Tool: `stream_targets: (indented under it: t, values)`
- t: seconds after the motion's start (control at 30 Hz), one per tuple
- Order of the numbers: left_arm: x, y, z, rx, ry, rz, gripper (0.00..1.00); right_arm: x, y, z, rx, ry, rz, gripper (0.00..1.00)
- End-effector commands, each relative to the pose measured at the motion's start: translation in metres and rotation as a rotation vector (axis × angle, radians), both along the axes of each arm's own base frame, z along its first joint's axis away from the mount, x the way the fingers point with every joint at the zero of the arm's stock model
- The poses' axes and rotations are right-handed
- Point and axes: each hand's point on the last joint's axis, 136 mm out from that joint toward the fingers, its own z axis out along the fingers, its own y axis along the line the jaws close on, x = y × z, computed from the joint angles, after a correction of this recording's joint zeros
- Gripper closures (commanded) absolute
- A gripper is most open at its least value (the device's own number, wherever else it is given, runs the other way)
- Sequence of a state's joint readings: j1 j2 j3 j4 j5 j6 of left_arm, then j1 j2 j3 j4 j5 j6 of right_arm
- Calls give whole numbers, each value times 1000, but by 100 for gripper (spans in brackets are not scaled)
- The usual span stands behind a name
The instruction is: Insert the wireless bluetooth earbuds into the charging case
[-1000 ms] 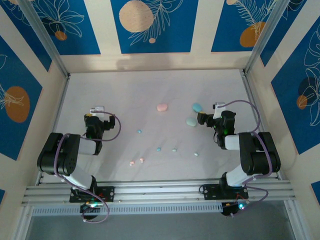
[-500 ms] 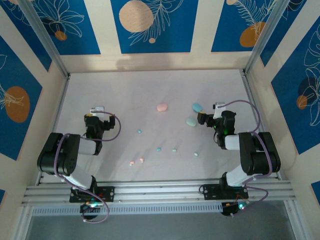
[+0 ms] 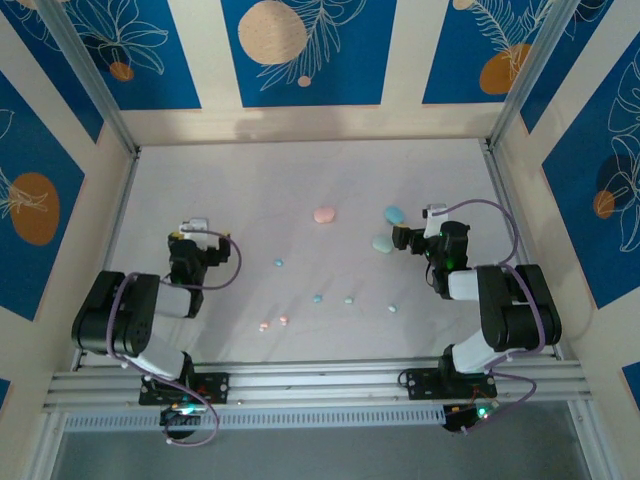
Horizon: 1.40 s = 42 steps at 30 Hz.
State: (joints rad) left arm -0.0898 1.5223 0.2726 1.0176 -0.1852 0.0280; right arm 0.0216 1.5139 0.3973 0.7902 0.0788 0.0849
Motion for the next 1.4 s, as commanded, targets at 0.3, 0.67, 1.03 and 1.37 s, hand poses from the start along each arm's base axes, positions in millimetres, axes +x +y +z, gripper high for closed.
stream_targets:
  t: [0.3, 0.67, 1.03, 1.37]
  values:
    - [-16, 18, 66, -214, 27, 175, 0, -6, 10, 67, 249, 371, -1, 1]
    - [-38, -38, 52, -592, 219, 6, 0, -20, 107, 81, 406, 531, 441, 21]
    - [-58, -71, 47, -789, 331, -104, 0, 25, 183, 44, 264, 663, 578, 22]
    - [-75, -73, 48, -770, 361, -120, 0, 77, 230, 5, 264, 772, 609, 23]
